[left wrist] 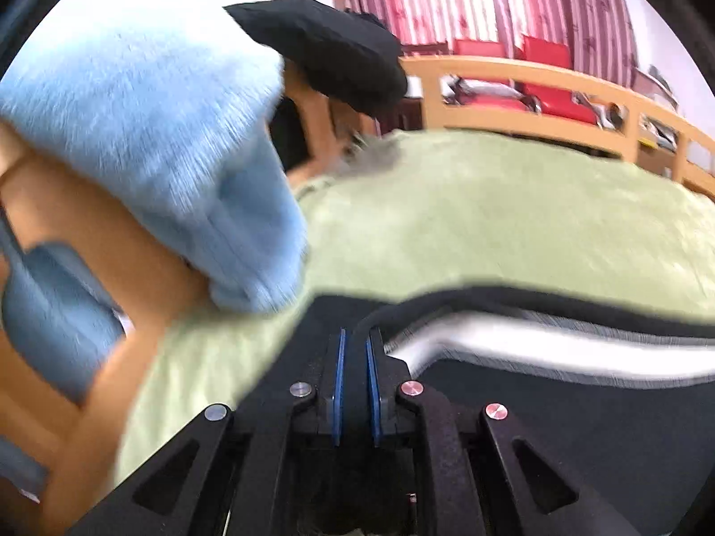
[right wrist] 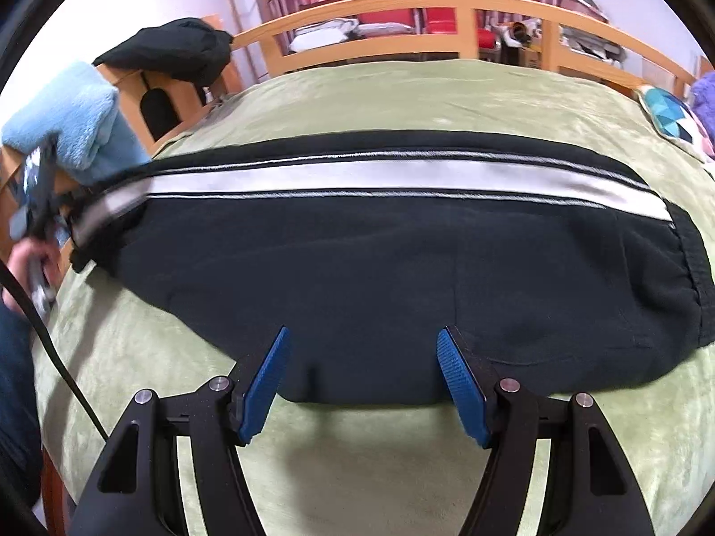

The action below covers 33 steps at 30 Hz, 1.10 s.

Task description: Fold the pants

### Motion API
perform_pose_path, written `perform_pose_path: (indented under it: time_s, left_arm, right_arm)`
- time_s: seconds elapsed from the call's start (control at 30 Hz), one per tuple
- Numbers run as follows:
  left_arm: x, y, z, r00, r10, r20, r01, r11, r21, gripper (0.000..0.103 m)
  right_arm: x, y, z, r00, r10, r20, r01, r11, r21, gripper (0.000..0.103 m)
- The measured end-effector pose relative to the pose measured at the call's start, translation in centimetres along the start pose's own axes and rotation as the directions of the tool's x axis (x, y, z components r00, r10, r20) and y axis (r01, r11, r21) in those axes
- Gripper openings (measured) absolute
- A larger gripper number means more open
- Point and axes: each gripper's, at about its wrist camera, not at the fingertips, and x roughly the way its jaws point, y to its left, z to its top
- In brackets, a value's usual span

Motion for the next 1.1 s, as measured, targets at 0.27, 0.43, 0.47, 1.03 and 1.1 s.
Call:
perform_pose_path:
  time_s: [0.27,0.43,0.47,1.03,1.1]
  left_arm:
    - [3.7,1.6,3.1,0.974,0.220,0.050,-0.221,0.975,0.019,0.089]
    - [1.7,2.7,2.5,0.959,0.252,0.131,-0.260,0.964,0.047,0.089]
    - [1.5,3.2,2.5,0.959,0.259,0.117,-0.265,0.963,0.043,0.089]
    - [-3.3,-1.5,-9.9,0.971,-0.233,-0.061,0.237,0.968,0.079,0.088]
    - [-2.0,-2.8,-10.4,0.991,-0.129,-0.037,0.132,0.985,0.115,0.088]
  right_arm:
    - [1.1,-0.1,-1.1,1.000,-0.015,-0.019,0.015,0.999,0.032,0.067]
    - [0.9,0.0,-1.4,0.999,-0.038,-0.028,0.038,0.999,0.005,0.067]
    - [0.9,0.0,-1.4,0.999,-0.036,-0.029,0.036,0.999,0.010,0.067]
    - [-0.3,3.0,-2.7,0.999,0.002,-0.044,-0.002,1.000,0.013,0.067]
    - [-0.2,3.2,-2.6,0.999,-0.005,-0.047,0.005,1.000,0.006,0.067]
